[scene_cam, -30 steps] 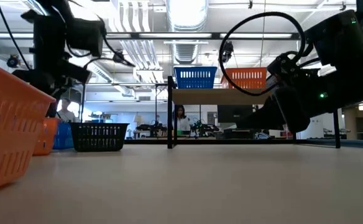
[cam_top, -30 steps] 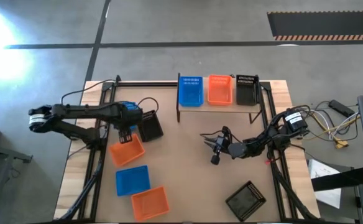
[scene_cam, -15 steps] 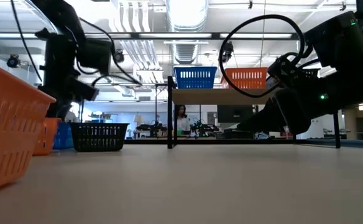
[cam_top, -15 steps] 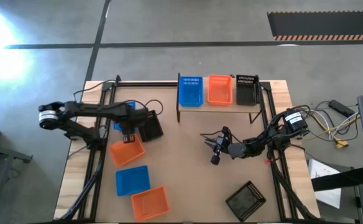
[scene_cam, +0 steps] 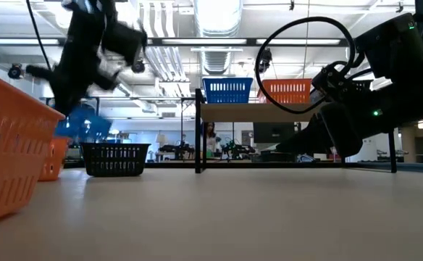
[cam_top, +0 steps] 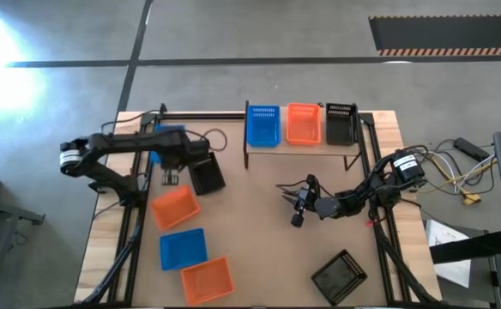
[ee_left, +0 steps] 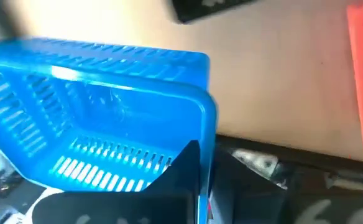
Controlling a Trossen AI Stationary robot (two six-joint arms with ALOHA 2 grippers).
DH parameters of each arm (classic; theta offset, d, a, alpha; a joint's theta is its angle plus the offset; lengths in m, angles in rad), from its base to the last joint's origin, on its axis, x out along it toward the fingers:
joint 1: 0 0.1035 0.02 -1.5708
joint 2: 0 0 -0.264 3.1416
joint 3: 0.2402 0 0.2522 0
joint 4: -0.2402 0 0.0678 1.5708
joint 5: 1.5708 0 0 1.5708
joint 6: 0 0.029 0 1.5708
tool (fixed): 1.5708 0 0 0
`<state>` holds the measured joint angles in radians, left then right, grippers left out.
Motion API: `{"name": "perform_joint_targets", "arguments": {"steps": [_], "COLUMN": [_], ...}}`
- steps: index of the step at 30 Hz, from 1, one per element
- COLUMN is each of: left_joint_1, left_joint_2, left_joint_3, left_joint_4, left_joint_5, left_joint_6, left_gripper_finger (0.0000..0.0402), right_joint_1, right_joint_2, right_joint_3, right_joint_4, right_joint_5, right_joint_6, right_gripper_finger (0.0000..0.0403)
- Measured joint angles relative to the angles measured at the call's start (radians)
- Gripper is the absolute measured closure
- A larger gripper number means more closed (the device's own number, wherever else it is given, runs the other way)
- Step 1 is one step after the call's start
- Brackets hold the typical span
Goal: Stack baskets on shelf by color
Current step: Stack the top blue bin on top of the other blue bin on the shelf
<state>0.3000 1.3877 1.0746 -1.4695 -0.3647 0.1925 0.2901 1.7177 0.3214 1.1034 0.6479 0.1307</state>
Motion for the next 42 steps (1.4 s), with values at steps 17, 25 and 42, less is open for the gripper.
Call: {"name": "perform_joint_targets", "arguments": {"steps": [17, 25, 42], "left_joint_1": [-0.01, -0.014, -0.048], "left_joint_2": [0.16, 0.356, 0.443], "left_joint_3": [0.732, 0.818, 0.871], "left_joint_4": [0.54, 0.583, 0.484], "left_joint_5": [0.293, 0.278, 0.195], "left_joint_6": [0.123, 0.146, 0.153], "left_gripper_finger": [0.0401, 0.0401, 0.0396], "right_joint_1": [0.0, 0.005, 0.006], "right_joint_2": [-0.001, -0.001, -0.001], "right_joint_3": [0.0, 0.0, 0.0], "right_joint_4": [0.001, 0.001, 0.0], "right_joint_5": [0.007, 0.006, 0.007], "right_joint_6": [0.062, 0.126, 0.116], "right_gripper_finger": [0.0355, 0.0355, 0.0355]}}
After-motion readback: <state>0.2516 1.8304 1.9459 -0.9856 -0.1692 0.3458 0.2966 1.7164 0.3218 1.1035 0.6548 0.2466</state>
